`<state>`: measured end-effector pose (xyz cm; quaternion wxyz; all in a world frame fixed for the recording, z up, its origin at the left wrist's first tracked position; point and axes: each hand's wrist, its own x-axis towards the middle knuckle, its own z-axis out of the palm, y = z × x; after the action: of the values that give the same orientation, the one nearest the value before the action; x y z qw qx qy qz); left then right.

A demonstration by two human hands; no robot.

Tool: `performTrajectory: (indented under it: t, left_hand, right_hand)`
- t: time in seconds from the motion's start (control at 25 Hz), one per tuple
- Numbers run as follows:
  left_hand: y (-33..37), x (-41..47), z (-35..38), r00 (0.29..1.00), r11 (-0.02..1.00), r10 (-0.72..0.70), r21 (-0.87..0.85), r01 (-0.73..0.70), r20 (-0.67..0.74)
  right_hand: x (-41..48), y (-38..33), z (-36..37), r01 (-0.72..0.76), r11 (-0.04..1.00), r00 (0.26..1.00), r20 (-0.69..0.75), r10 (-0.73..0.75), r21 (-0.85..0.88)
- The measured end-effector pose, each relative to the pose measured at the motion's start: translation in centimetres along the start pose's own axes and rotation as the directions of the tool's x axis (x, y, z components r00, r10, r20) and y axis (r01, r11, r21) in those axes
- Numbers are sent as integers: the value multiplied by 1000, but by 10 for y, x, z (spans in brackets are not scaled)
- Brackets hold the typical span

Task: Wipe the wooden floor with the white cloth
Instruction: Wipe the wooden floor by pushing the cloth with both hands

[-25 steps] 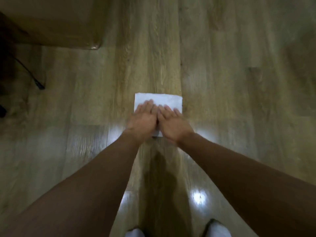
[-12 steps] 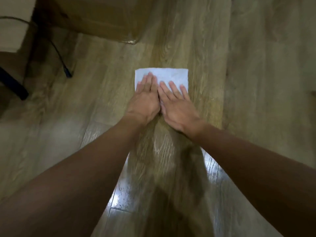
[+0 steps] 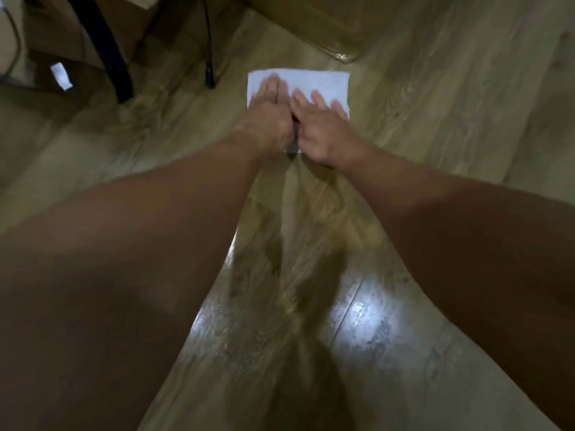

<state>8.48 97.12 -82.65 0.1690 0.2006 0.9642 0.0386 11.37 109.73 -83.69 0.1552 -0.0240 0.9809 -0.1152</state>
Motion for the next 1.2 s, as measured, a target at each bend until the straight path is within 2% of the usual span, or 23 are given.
performTrajectory:
  t: [0.12, 0.24, 0.28, 0.36, 0.44, 0.52, 0.6, 0.68, 0.76, 0.88, 0.96, 1.08, 1.2]
  left_hand:
    - [-12, -32, 13, 998, 998, 54, -28, -54, 22]
    - [-11, -130, 46, 994, 993, 100, 60, -102, 35]
    - [-14, -151, 50, 992, 992, 120, 43, -121, 28]
    - [-27, -152, 49, 994, 994, 104, 40, -103, -23]
    - [-42, -122, 35, 997, 1000, -10, -27, 8, -78]
    - [-63, -85, 15, 982, 981, -188, -48, 187, -29]
    - [-77, -64, 2, 957, 957, -286, -48, 288, 41]
    - [-78, -76, 3, 963, 965, -258, -38, 261, 81]
    - [-63, -119, 20, 979, 983, -182, -16, 184, 91]
    - [-35, -191, 45, 991, 996, -93, 27, 90, 93]
    - [-36, -197, 52, 993, 995, -101, 11, 101, 52]
    - [-52, -159, 38, 986, 982, -164, -99, 164, 3]
    - [-66, -112, 20, 960, 949, -277, -145, 280, 42]
  right_hand:
    - [-43, -26, 23, 1, 999, 998, -58, -3, -33]
    - [-127, -43, 48, 175, 975, 978, -91, -188, -136]
    - [-141, -48, 51, 219, 961, 967, -96, -237, -170]
    - [-128, -51, 49, 231, 949, 964, -83, -253, -215]
    - [-80, -60, 38, 199, 952, 976, -36, -213, -234]
    - [-12, -80, 28, 229, 951, 970, -35, -241, -205]
    - [28, -96, 20, 254, 952, 966, 6, -257, -172]
    - [13, -93, 28, 250, 946, 964, -34, -262, -205]
    - [-44, -84, 46, 281, 938, 947, -101, -305, -202]
    - [-113, -76, 70, 354, 906, 919, -94, -383, -231]
    - [-111, -75, 72, 361, 894, 916, -77, -393, -266]
    - [-74, -80, 54, 357, 891, 929, 9, -370, -281]
    - [-9, -85, 31, 353, 910, 936, 70, -346, -218]
